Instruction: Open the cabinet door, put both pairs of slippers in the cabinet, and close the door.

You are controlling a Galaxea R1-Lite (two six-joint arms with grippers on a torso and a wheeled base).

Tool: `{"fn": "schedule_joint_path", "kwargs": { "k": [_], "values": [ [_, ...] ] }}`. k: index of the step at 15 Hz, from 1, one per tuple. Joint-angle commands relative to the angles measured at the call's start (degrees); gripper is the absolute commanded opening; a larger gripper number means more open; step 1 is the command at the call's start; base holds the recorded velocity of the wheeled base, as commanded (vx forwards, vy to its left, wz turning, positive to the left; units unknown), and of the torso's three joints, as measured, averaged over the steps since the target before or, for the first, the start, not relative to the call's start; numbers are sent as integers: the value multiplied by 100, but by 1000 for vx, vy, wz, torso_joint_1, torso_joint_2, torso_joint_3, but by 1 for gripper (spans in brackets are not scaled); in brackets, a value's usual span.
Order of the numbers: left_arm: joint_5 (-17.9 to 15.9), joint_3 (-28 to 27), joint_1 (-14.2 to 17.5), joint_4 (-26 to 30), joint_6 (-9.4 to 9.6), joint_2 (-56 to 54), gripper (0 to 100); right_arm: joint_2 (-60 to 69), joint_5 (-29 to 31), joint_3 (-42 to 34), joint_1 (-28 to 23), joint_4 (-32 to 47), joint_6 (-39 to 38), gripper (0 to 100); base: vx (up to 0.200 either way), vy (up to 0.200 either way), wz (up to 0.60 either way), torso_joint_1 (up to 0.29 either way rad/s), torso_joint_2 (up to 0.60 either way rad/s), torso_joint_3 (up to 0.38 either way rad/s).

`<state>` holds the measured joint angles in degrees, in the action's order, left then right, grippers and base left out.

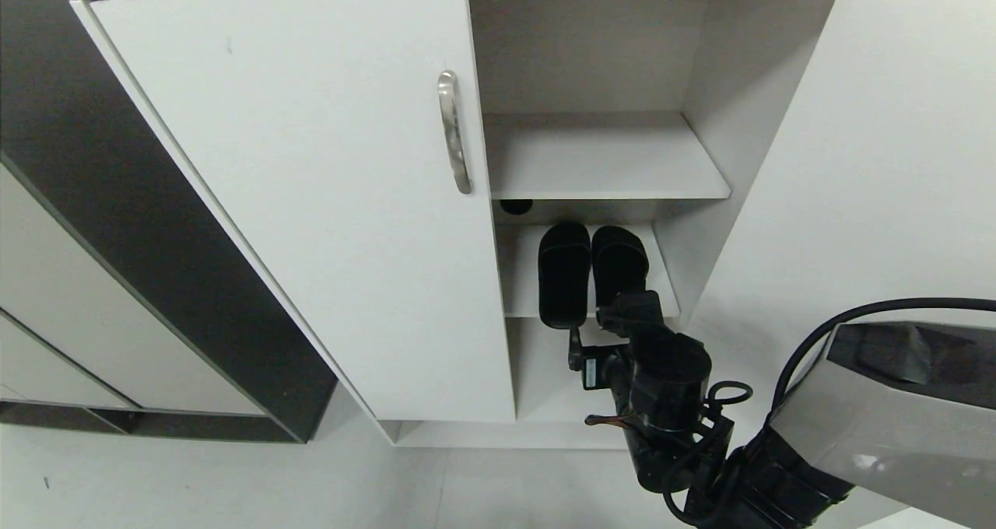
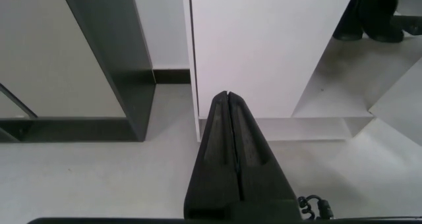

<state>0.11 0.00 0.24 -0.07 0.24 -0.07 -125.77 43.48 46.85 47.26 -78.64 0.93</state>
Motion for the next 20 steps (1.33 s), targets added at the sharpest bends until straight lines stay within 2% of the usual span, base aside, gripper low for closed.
{"fn": "schedule_joint_path", "kwargs": {
  "k": [1, 9, 10, 13, 17, 20],
  "values": [
    [-2, 0, 2, -1, 2, 7, 0, -18, 2, 0, 2, -2, 4, 100, 0, 0, 0, 2, 2, 193],
    [-2, 0, 2, -1, 2, 7, 0, -26, 2, -44, 2, -2, 4, 100, 0, 0, 0, 2, 0, 203],
    [-2, 0, 2, -1, 2, 7, 0, 132, -77, -185, 20, -2, 4, 100, 0, 0, 0, 2, 7, 207],
    [-2, 0, 2, -1, 28, 7, 0, 650, -885, -791, 55, 16, -5, 100, 0, 0, 0, 7, 5, 178],
    [-2, 0, 2, -1, 20, 7, 0, 844, -1237, -1081, 99, 16, -5, 100, 0, 0, 0, 2, 1, 14],
    [-2, 0, 2, -1, 20, 7, 0, 808, -1246, -1231, 99, -11, 48, 100, 0, 0, 0, 0, 0, 0]
  ]
}}
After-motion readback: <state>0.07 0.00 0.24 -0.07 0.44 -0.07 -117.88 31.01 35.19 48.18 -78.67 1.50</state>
